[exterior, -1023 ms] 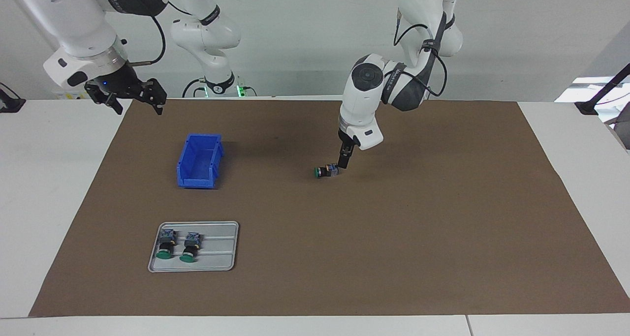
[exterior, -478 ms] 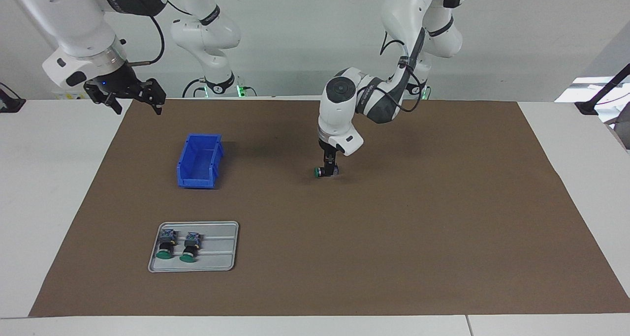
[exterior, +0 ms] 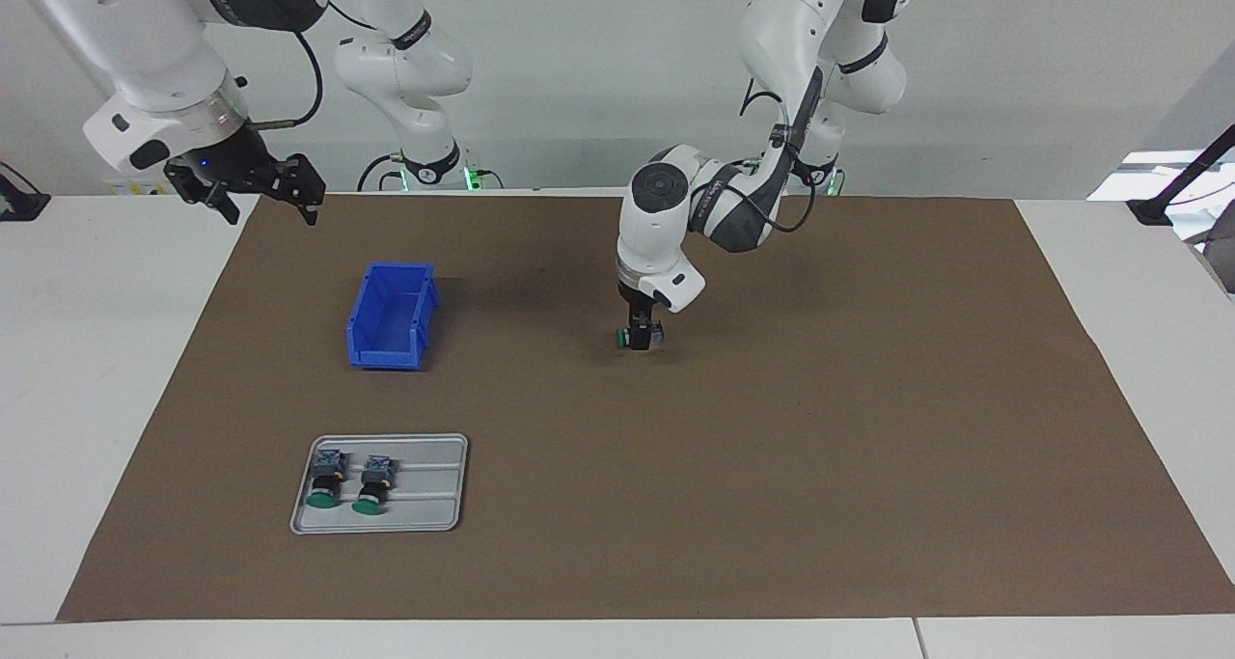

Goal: Place and press button with both arms

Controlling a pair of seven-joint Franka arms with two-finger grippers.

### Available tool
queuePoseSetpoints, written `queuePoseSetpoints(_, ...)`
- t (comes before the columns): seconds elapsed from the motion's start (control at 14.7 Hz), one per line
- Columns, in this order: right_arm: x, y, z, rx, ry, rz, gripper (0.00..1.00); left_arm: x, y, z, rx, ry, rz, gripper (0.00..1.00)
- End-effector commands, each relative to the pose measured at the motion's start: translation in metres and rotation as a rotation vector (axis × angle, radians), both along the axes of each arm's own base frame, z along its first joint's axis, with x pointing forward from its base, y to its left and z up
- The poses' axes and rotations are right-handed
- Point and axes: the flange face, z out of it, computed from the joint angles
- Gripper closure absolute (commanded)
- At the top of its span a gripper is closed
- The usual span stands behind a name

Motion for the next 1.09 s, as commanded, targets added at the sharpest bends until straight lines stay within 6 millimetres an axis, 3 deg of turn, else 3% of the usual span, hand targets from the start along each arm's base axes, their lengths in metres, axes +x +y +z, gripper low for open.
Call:
queuePoseSetpoints(0.0,-0.0065,-0.0006,-0.0001,0.005,0.005,0.010,0.01,-0.0008,-0.0025,-0.0145,-0.005,-0.015,0.018,0.00)
queuePoseSetpoints(0.2,-0.0065,-0.0006,-0.0001,0.005,0.005,0.010,0.01,-0.0018,-0.0015,-0.0185,0.001,-0.009,0.023,0.04)
queuePoseSetpoints(0.34,-0.0065,-0.0006,-0.0001,0.005,0.005,0.010,0.01,-0.0001,-0.0032,-0.0150,-0.005,-0.015,0.029,0.30)
queuePoseSetpoints(0.55,-0.0065,-0.0006,-0.0001,0.005,0.005,0.010,0.01,0.0005,-0.0049,-0.0177,-0.009,-0.018,0.030,0.60)
queuePoseSetpoints(1.02,-0.0065,-0.0006,-0.0001,0.005,0.005,0.010,0.01,0.0046,-0.0049,-0.0151,-0.019,-0.030,0.037,0.84)
